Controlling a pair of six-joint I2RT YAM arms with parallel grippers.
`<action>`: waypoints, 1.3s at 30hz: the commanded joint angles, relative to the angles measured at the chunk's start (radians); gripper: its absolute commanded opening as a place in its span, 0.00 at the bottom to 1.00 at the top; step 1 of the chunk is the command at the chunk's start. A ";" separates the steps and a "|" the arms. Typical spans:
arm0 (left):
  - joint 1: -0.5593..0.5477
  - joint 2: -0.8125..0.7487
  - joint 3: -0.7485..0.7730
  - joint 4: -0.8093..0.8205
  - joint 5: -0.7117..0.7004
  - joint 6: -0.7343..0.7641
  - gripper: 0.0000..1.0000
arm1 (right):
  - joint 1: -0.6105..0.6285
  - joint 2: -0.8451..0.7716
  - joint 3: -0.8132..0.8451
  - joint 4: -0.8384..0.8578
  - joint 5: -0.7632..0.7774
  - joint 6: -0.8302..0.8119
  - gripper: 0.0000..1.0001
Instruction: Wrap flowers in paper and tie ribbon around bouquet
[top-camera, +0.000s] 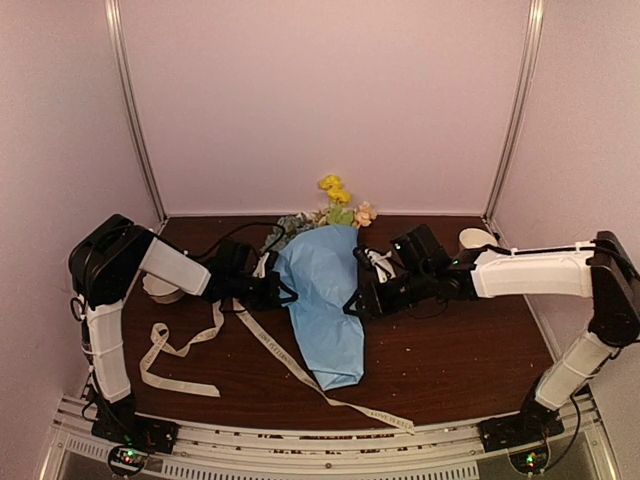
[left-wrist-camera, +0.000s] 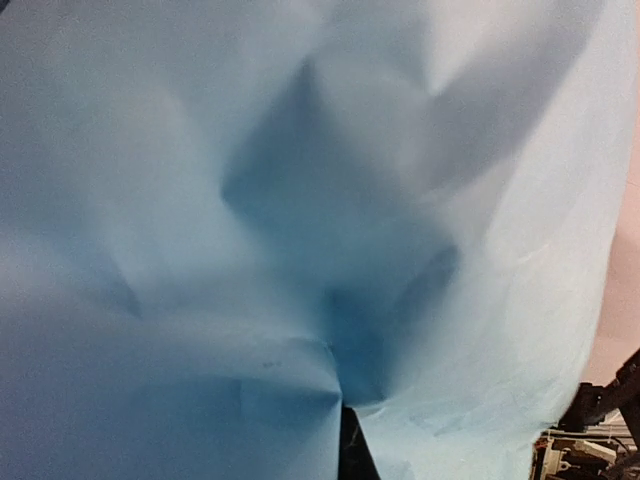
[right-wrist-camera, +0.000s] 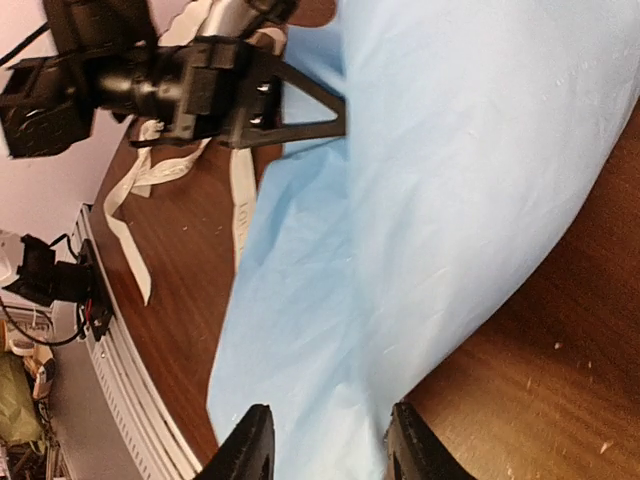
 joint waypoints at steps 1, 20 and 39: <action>-0.005 -0.036 -0.010 0.071 0.009 -0.017 0.00 | 0.110 -0.157 -0.099 -0.158 0.043 -0.182 0.41; -0.007 -0.100 0.033 -0.006 0.007 0.021 0.00 | 0.473 0.003 -0.175 -0.232 0.323 -0.246 0.52; -0.006 -0.154 0.095 -0.057 0.000 0.039 0.00 | 0.371 -0.029 -0.268 -0.339 0.324 -0.048 0.00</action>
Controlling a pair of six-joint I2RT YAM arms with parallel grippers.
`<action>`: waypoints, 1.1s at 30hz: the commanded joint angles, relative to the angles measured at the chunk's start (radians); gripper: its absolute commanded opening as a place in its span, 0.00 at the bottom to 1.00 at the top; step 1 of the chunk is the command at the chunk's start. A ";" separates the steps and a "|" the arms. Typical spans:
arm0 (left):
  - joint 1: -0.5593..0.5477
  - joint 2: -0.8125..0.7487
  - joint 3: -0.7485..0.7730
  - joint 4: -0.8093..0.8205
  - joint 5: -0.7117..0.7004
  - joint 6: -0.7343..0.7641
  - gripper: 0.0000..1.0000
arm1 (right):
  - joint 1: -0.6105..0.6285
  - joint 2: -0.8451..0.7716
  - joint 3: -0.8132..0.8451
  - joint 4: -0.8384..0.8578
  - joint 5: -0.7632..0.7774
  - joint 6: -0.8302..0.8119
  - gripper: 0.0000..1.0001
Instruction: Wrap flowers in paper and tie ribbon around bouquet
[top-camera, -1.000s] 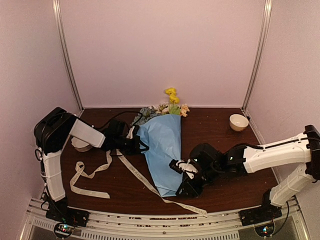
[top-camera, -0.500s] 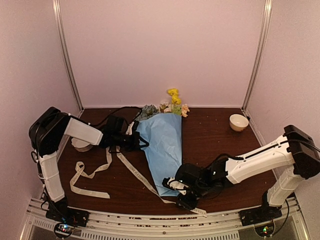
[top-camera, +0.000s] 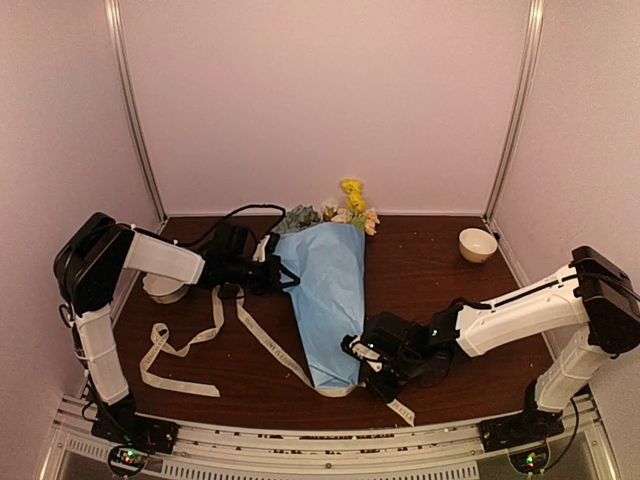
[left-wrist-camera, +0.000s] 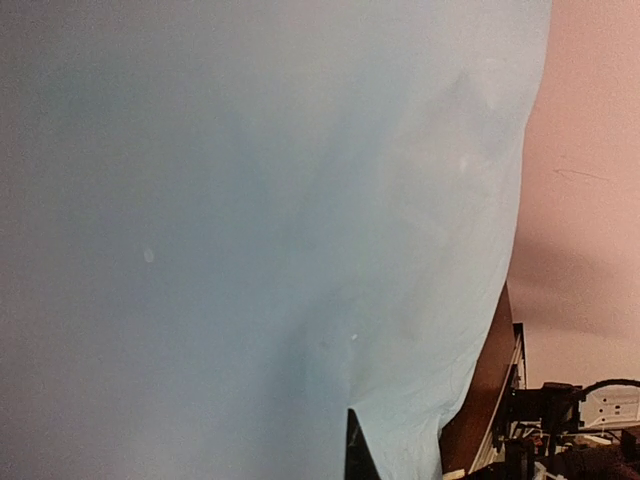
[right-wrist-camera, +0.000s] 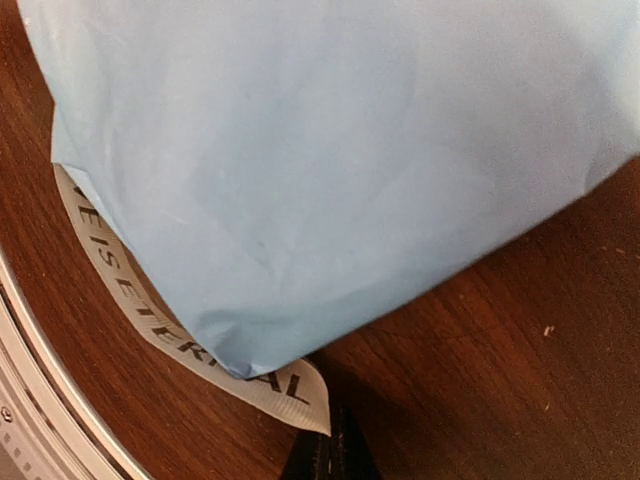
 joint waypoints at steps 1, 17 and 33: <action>-0.002 -0.054 0.047 0.034 0.003 0.020 0.00 | -0.024 -0.029 -0.090 -0.123 -0.089 0.124 0.00; -0.002 -0.065 0.056 0.048 0.027 0.008 0.00 | -0.737 -0.003 0.092 -0.008 -0.109 0.077 0.00; -0.004 -0.018 0.009 0.004 0.015 0.063 0.00 | -0.869 -0.139 0.822 -0.068 0.091 0.006 0.00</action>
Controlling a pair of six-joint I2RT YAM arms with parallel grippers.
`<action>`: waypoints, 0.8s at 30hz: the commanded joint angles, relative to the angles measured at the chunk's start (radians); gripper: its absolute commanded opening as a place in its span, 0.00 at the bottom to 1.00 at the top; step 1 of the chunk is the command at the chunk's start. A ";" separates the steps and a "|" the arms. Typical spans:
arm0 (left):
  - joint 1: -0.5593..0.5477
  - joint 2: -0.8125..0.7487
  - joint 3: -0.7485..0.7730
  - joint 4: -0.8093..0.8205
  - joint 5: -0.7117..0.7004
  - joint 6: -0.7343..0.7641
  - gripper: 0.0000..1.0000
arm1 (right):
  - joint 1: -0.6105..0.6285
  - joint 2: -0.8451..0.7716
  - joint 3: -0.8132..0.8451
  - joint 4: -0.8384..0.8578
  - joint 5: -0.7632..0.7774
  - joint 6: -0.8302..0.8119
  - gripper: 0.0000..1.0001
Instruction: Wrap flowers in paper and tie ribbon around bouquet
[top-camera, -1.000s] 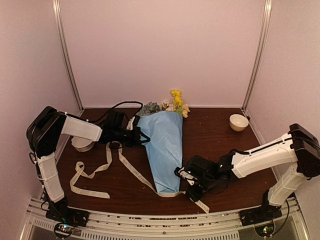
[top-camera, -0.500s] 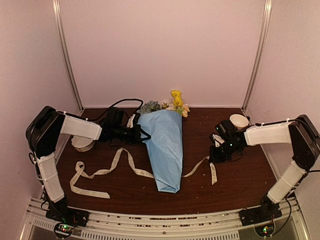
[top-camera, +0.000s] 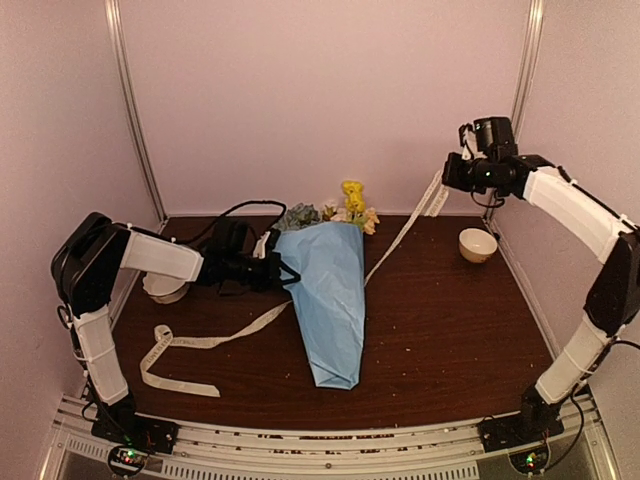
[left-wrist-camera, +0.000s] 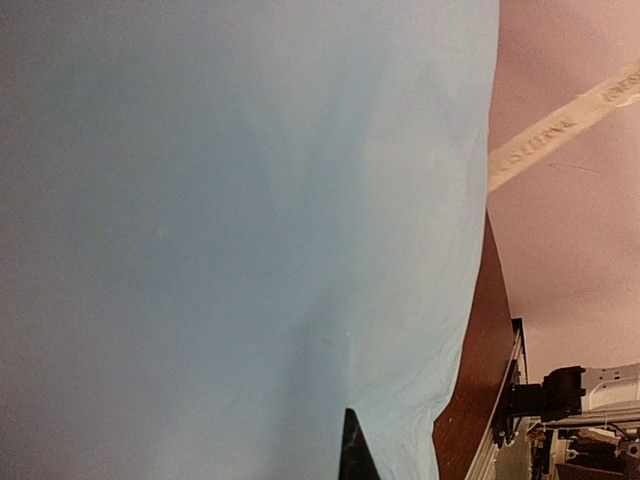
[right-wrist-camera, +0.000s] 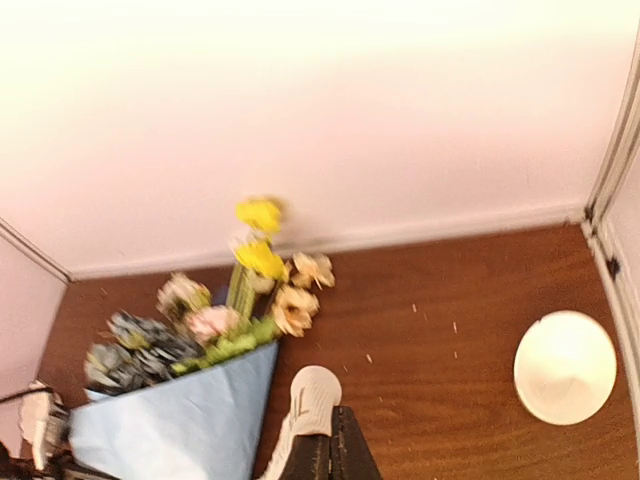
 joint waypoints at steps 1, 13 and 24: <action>-0.004 0.006 -0.010 0.022 0.008 0.042 0.00 | 0.039 -0.189 0.043 0.079 0.037 -0.047 0.00; -0.009 0.077 0.010 -0.056 -0.009 0.119 0.00 | 0.507 -0.055 -0.124 0.334 -0.365 -0.106 0.00; -0.009 0.047 -0.009 -0.097 -0.065 0.142 0.13 | 0.537 0.266 -0.138 0.196 -0.321 -0.019 0.00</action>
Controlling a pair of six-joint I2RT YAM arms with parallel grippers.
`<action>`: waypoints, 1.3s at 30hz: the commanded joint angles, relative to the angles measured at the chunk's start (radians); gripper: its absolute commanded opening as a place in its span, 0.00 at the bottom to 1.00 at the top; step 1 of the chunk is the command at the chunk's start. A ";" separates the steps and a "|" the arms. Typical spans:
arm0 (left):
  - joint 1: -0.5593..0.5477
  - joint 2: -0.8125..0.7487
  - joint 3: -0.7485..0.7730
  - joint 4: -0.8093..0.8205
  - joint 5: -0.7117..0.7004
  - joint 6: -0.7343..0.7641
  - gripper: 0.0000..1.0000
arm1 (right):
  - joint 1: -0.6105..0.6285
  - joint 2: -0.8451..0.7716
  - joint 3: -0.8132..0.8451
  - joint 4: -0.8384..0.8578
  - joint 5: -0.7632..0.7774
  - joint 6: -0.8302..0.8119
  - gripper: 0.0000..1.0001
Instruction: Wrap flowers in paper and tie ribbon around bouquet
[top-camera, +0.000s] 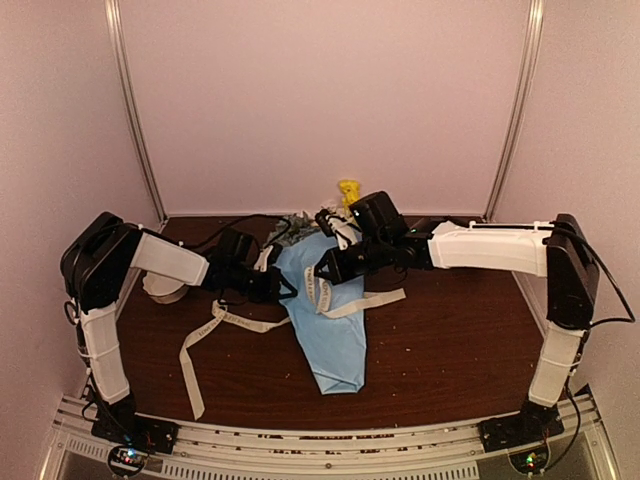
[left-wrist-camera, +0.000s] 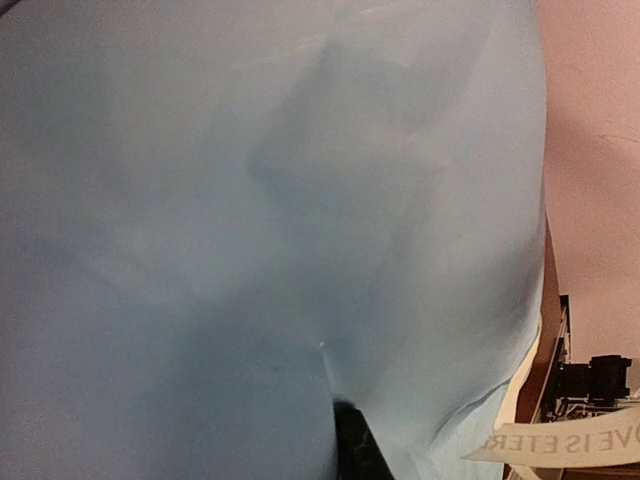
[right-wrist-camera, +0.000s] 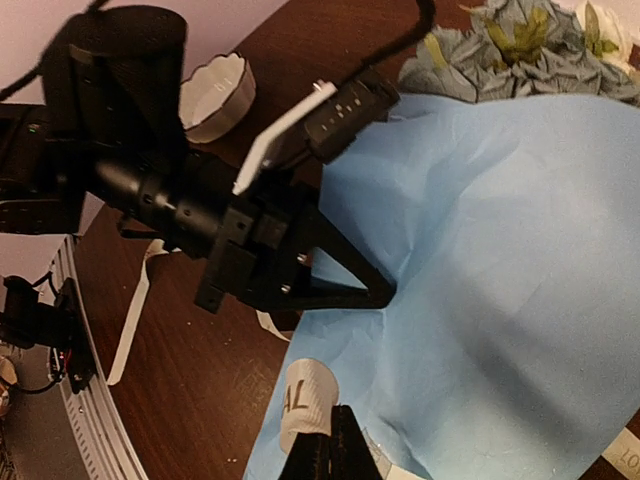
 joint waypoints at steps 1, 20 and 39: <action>-0.006 -0.024 0.000 -0.041 -0.043 0.040 0.19 | -0.006 0.100 0.057 -0.097 0.005 0.025 0.00; 0.021 -0.572 -0.260 -0.546 -0.562 0.171 0.74 | -0.005 0.231 0.096 -0.155 0.010 0.040 0.00; 0.044 -0.556 -0.499 -0.610 -0.748 0.074 0.82 | -0.004 0.173 0.089 -0.147 -0.027 0.043 0.00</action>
